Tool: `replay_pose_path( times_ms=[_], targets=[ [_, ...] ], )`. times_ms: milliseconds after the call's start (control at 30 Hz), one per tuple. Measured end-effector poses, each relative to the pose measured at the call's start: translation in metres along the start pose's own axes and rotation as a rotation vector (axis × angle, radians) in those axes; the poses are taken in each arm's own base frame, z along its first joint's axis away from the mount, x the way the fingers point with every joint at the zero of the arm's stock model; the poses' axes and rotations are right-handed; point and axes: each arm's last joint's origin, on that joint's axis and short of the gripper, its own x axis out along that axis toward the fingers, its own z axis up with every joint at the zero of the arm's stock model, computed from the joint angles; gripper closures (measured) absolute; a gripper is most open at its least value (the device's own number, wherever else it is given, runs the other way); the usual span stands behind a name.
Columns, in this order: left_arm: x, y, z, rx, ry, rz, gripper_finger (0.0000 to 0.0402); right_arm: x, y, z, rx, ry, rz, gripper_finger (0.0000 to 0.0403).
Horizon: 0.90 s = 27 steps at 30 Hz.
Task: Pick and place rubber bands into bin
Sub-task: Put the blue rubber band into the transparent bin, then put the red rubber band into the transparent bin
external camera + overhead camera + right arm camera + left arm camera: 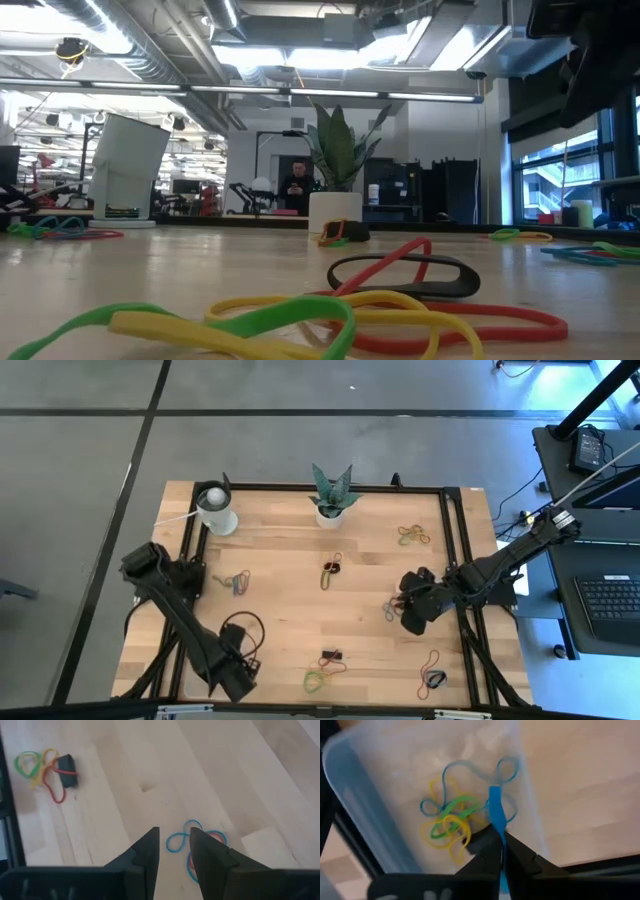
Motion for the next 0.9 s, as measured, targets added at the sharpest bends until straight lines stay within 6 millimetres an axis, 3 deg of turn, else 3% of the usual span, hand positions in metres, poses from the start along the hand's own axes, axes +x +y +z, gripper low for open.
replay_pose_path(
  times_ms=[133, 433, 633, 900],
  targets=[
    [0.011, -0.004, -0.007, 0.021, 0.023, 0.024, 0.0351, 0.0, 0.002, 0.002, 0.005, -0.017, 0.022, 0.0291],
    [0.014, -0.005, -0.007, 0.022, 0.016, 0.013, 0.0254, 0.0, 0.006, 0.004, 0.018, -0.042, 0.057, 0.0291],
    [-0.007, -0.006, 0.012, -0.017, -0.159, -0.154, 0.0254, 0.0, 0.005, 0.004, 0.017, -0.04, 0.054, 0.0291],
    [-0.054, 0.002, 0.064, 0.103, -0.286, -0.296, 0.0283, 0.0, 0.004, 0.005, 0.023, -0.041, 0.047, 0.0291]
  ],
)
